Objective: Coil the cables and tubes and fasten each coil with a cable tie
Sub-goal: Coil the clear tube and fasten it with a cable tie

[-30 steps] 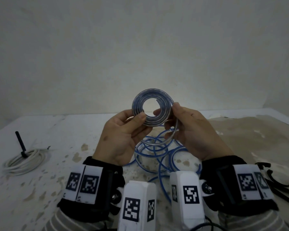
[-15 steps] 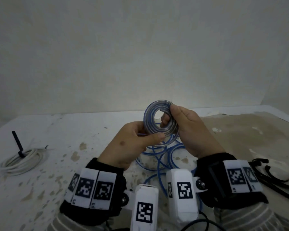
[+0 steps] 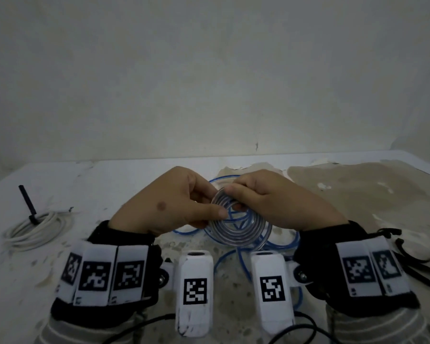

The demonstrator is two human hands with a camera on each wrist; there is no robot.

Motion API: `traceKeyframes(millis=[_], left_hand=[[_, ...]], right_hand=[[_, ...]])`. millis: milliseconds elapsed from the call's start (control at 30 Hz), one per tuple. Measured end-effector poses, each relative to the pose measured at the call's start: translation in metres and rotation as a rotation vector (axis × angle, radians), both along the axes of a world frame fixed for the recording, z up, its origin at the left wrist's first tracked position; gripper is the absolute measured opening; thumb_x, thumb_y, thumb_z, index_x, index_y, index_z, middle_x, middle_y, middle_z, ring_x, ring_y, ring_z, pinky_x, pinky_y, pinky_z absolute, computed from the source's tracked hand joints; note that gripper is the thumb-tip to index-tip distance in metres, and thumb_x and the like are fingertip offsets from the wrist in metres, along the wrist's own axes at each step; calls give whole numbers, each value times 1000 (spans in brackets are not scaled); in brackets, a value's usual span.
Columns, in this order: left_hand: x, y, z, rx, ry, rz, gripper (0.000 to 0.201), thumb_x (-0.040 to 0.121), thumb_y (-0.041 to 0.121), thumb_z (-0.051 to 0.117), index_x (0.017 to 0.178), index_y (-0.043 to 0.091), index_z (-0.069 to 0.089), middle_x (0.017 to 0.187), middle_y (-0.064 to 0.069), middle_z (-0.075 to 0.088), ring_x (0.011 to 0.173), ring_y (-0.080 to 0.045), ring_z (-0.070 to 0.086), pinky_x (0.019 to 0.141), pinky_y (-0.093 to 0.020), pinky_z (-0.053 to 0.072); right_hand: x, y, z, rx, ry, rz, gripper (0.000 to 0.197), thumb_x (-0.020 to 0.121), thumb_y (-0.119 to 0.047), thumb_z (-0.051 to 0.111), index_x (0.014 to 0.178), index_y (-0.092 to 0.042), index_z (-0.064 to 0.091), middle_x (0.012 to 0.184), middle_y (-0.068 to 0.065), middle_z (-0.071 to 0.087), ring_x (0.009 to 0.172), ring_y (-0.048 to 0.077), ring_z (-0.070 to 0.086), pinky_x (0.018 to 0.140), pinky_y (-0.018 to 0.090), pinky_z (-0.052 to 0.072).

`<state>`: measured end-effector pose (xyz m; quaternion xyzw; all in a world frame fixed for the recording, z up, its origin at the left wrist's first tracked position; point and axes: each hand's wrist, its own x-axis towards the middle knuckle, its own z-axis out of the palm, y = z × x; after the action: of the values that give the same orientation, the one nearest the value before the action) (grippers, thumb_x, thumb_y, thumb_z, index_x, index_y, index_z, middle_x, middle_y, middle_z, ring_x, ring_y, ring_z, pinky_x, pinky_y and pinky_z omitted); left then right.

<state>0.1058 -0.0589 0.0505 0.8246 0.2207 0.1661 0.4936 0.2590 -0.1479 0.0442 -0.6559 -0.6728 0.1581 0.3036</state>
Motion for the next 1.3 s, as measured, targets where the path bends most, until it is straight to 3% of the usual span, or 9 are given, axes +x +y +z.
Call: traceKeyframes(millis=[100, 267, 367, 600, 767, 900, 1000, 1167, 1300], left_hand=[[3, -1, -3, -14, -65, 44, 10, 70, 11, 75, 79, 10, 73, 69, -11, 72, 59, -13, 65, 57, -21, 55], [14, 1, -13, -236, -276, 203, 6, 73, 4, 70, 78, 7, 70, 66, -7, 72, 59, -15, 67, 59, -26, 58], [21, 0, -19, -312, -348, 269, 4, 76, 2, 67, 78, 5, 68, 65, -6, 71, 58, -13, 67, 57, -24, 57], [31, -3, -21, -474, -465, 315, 4, 80, 3, 61, 80, 3, 65, 60, -2, 69, 53, -8, 65, 49, -17, 52], [29, -6, -19, -468, -446, 237, 6, 81, 6, 59, 85, 4, 63, 64, -2, 70, 56, -9, 65, 51, -17, 51], [25, -4, -13, -414, -398, 148, 16, 84, 6, 57, 99, 8, 60, 70, -3, 71, 59, -13, 64, 58, -26, 55], [26, -5, -11, -501, -480, 139, 21, 92, 13, 45, 95, -1, 60, 65, -7, 67, 56, -14, 60, 56, -23, 53], [29, -6, -12, -646, -543, 91, 25, 97, 12, 34, 96, -5, 53, 59, -7, 59, 46, -11, 51, 56, -26, 53], [31, -7, -12, -638, -608, 122, 18, 98, 9, 34, 101, -2, 49, 60, -9, 56, 41, -9, 44, 50, -24, 53]], right_hand=[[3, 4, -6, 90, 102, -44, 45, 92, -35, 50, 79, 6, 65, 69, 24, 63, 56, 26, 48, 57, 37, 41], [11, 7, -11, 218, 455, -152, 48, 83, -51, 43, 67, -12, 65, 60, 14, 59, 57, 21, 50, 60, 34, 40], [9, 10, -13, 243, 503, -159, 42, 91, -44, 40, 65, -16, 59, 56, -1, 57, 56, 16, 50, 61, 34, 40], [10, 9, -11, 262, 666, -198, 44, 98, -34, 36, 68, -14, 61, 56, -2, 57, 48, 10, 46, 47, 20, 37], [12, 5, -8, 311, 451, -250, 46, 98, -34, 36, 63, -12, 55, 53, 0, 50, 43, 5, 42, 48, 19, 35], [12, 6, -9, 295, 281, -222, 42, 99, -30, 35, 62, -17, 50, 56, -5, 50, 48, 6, 43, 51, 18, 33], [6, 12, -12, 276, 150, -193, 40, 99, -27, 35, 62, -20, 46, 60, -5, 48, 56, 4, 44, 56, 17, 33], [3, 13, -14, 311, 187, -170, 39, 99, -27, 35, 62, -21, 46, 61, -6, 48, 57, 5, 44, 57, 20, 33], [-2, 16, -19, 363, 377, -176, 40, 99, -30, 36, 72, -10, 58, 67, -2, 54, 63, 7, 48, 63, 28, 40]])
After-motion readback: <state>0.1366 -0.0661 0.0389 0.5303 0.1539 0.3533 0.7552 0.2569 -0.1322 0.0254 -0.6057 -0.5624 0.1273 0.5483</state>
